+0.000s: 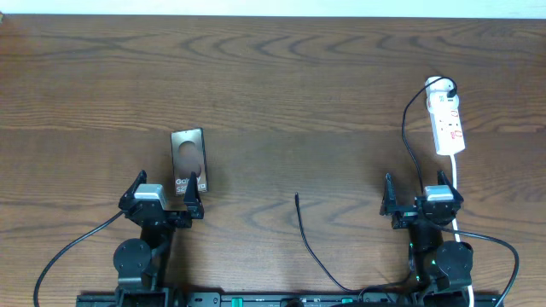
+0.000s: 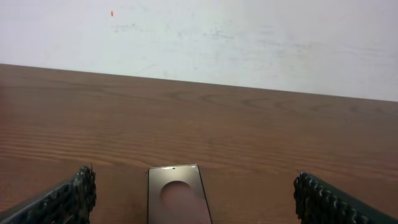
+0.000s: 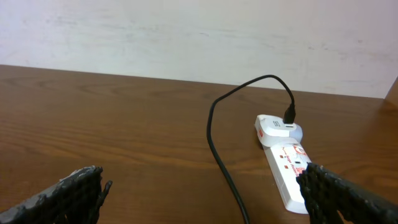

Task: Plug charger to phone and switch on socket
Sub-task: 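Move the left gripper forward over the silver phone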

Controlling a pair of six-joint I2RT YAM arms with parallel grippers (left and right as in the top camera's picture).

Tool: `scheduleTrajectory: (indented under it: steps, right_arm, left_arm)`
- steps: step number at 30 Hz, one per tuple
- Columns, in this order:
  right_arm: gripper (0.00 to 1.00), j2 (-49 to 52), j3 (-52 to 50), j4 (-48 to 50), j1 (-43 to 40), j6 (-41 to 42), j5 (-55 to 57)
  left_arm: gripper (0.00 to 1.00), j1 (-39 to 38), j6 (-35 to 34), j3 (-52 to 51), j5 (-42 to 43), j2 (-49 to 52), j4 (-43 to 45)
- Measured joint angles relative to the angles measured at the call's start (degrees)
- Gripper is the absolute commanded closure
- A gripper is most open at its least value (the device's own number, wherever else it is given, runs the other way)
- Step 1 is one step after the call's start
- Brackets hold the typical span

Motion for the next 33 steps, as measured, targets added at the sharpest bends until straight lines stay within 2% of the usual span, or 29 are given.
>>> scheduleTrajectory:
  steps: [1,3,5,9,25,33]
  right_arm:
    - [0.01,0.0,0.0,0.1,0.0,0.0,0.0]
    - [0.01,-0.1,0.1,0.2,0.0,0.0,-0.2]
    - [0.01,0.3,0.2,0.0,-0.1,0.0,0.0]
    - [0.01,0.1,0.1,-0.1,-0.1,0.0,0.0]
    - [0.01,0.1,0.1,-0.1,-0.1,0.0,0.0]
    - [0.01,0.1,0.1,-0.1,-0.1,0.0,0.0]
  left_arm:
    - [0.01,0.0,-0.1,0.8,0.0,2.0,0.5]
    - [0.01,0.0,-0.5,7.8,0.5,16.6,1.4]
    - [0.01,0.1,-1.4,12.6,0.3,24.5,4.5]
    - [0.0,0.1,-3.2,13.5,0.5,24.2,7.3]
    - [0.01,0.1,-4.6,13.5,0.5,24.3,5.2]
    - [0.0,0.1,-4.2,14.6,0.5,24.4,-3.1]
